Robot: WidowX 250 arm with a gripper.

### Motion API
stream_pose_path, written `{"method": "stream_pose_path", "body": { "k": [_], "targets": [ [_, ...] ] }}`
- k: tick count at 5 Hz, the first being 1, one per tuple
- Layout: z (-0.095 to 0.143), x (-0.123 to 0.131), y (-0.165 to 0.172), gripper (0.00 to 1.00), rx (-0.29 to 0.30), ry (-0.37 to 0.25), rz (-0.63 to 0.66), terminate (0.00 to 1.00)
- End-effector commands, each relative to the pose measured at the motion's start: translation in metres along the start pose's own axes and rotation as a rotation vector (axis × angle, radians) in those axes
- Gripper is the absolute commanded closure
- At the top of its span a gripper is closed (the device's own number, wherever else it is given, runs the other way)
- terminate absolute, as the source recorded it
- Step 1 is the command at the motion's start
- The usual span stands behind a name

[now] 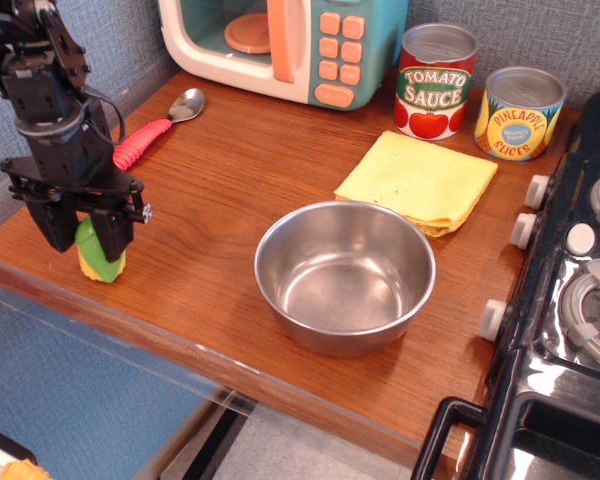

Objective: Take the green object and move it to the bottom left corner

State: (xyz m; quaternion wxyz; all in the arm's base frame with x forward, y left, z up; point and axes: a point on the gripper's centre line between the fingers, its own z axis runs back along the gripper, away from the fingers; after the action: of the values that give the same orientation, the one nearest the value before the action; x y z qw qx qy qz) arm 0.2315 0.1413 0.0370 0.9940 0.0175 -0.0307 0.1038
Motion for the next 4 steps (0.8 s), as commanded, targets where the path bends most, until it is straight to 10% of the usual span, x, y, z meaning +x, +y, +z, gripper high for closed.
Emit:
{"method": "stream_pose_path", "body": {
  "k": [1,3,4],
  "targets": [
    [0.015,0.001,0.003,0.0,0.013,-0.013,0.006,0.0],
    [0.096,0.005,-0.008,0.0,0.064,-0.173,-0.053,0.0],
    [0.102,0.01,-0.022,0.0,0.058,-0.158,-0.079,0.0]
  ]
}}
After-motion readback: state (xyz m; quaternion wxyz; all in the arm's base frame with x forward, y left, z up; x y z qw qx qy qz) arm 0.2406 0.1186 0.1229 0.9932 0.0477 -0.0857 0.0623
